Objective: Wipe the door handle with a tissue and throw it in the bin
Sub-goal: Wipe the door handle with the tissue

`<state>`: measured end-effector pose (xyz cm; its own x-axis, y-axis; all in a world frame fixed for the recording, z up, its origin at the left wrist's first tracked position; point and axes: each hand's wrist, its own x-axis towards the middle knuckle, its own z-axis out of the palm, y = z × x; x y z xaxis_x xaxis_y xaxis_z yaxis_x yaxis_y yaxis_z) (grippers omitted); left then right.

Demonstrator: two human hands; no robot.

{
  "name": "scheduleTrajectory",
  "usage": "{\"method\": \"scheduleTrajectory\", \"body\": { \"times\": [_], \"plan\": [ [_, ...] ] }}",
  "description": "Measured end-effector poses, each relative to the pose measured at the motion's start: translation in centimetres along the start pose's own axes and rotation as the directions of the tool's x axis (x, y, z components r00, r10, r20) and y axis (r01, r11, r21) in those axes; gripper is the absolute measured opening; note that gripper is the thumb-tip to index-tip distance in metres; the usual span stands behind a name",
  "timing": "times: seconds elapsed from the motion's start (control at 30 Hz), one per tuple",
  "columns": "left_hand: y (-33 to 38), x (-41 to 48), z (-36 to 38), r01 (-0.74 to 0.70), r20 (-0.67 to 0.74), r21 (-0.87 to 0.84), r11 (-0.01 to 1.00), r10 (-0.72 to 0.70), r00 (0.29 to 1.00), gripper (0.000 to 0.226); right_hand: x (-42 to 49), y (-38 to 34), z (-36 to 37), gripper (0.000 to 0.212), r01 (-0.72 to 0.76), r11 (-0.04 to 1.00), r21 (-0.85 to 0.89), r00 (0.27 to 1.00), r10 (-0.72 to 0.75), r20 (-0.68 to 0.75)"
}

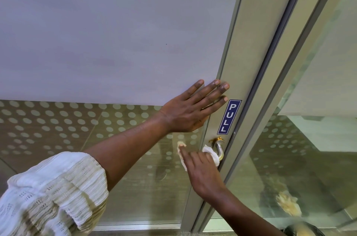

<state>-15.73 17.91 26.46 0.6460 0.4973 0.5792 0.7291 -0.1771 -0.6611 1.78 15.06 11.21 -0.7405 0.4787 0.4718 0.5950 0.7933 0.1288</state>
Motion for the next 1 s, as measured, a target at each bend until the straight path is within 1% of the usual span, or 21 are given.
{"method": "scheduleTrajectory", "body": {
  "times": [0.03,0.07,0.13,0.17,0.23,0.3,0.33,0.37,0.43,0.47,0.53,0.57,0.6,0.67,0.77,0.83,0.93,1.0],
  "plan": [
    [0.0,0.0,0.0,-0.005,0.004,-0.001,1.000,0.005,1.000,0.071,-0.6,0.9,0.0,0.066,0.011,1.000,-0.015,1.000,-0.011,-0.002],
    [0.0,0.0,0.0,-0.009,0.005,-0.003,1.000,0.009,1.000,0.072,-0.9,1.6,0.1,0.059,0.013,1.000,-0.011,1.000,-0.014,-0.012],
    [-0.1,0.0,0.0,-0.009,0.003,-0.009,1.000,0.009,1.000,0.071,-0.7,2.7,-0.1,0.031,0.036,0.999,0.002,0.998,-0.036,-0.058],
    [0.0,0.0,0.0,-0.007,0.003,-0.011,1.000,0.007,1.000,0.070,-0.2,3.0,-0.3,0.026,0.034,0.999,0.007,0.997,-0.033,-0.069],
    [0.0,0.0,0.0,-0.007,0.001,-0.006,1.000,0.007,1.000,0.069,0.9,2.7,-1.1,0.040,-0.007,1.000,0.022,1.000,0.007,-0.001],
    [0.0,0.0,0.0,-0.011,-0.001,0.002,1.000,0.011,1.000,0.070,2.4,1.9,-2.7,0.058,-0.121,0.992,0.033,0.981,0.114,0.158],
    [0.0,0.0,0.0,-0.011,0.000,0.005,1.000,0.011,1.000,0.071,3.0,1.8,-3.2,0.066,-0.185,0.982,0.039,0.944,0.166,0.284],
    [0.0,0.0,0.0,-0.011,0.000,0.008,1.000,0.011,1.000,0.071,3.6,1.9,-3.7,0.072,-0.228,0.972,0.063,0.893,0.183,0.410],
    [0.0,0.0,0.1,-0.010,-0.002,0.011,1.000,0.010,1.000,0.070,5.1,2.3,-4.6,0.080,-0.259,0.956,0.137,0.803,0.134,0.580],
    [0.0,0.0,0.1,-0.011,-0.002,0.014,1.000,0.011,1.000,0.070,5.9,2.5,-4.9,0.082,-0.276,0.948,0.160,0.747,0.107,0.656],
    [0.0,0.0,0.1,-0.016,-0.001,0.019,1.000,0.016,1.000,0.071,6.9,2.8,-5.0,0.080,-0.329,0.926,0.187,0.632,0.069,0.772],
    [0.0,0.0,0.1,-0.016,-0.002,0.018,1.000,0.016,1.000,0.072,7.3,2.8,-4.9,0.078,-0.349,0.917,0.192,0.597,0.060,0.800],
    [0.0,0.0,0.1,-0.013,-0.004,0.014,1.000,0.013,1.000,0.072,7.6,2.6,-4.8,0.076,-0.362,0.911,0.198,0.583,0.055,0.811],
    [0.0,0.0,0.2,-0.009,-0.010,0.011,1.000,0.009,1.000,0.072,7.9,1.9,-4.5,0.069,-0.384,0.900,0.208,0.599,0.071,0.798],
    [0.0,0.0,0.1,-0.016,-0.012,0.016,1.000,0.016,1.000,0.071,7.8,0.8,-4.1,0.058,-0.429,0.886,0.178,0.635,0.156,0.757],
    [0.0,0.1,0.0,-0.015,-0.011,0.019,1.000,0.015,1.000,0.068,7.6,0.0,-4.0,0.052,-0.466,0.872,0.150,0.669,0.237,0.705],
    [0.0,0.1,-0.1,-0.011,-0.018,0.019,1.000,0.011,1.000,0.066,7.3,-1.5,-3.9,0.041,-0.529,0.843,0.094,0.698,0.370,0.614],
    [0.0,0.1,-0.1,-0.014,-0.015,0.027,1.000,0.014,1.000,0.067,7.0,-2.4,-3.7,0.035,-0.540,0.837,0.086,0.734,0.418,0.535]
  ]
}}
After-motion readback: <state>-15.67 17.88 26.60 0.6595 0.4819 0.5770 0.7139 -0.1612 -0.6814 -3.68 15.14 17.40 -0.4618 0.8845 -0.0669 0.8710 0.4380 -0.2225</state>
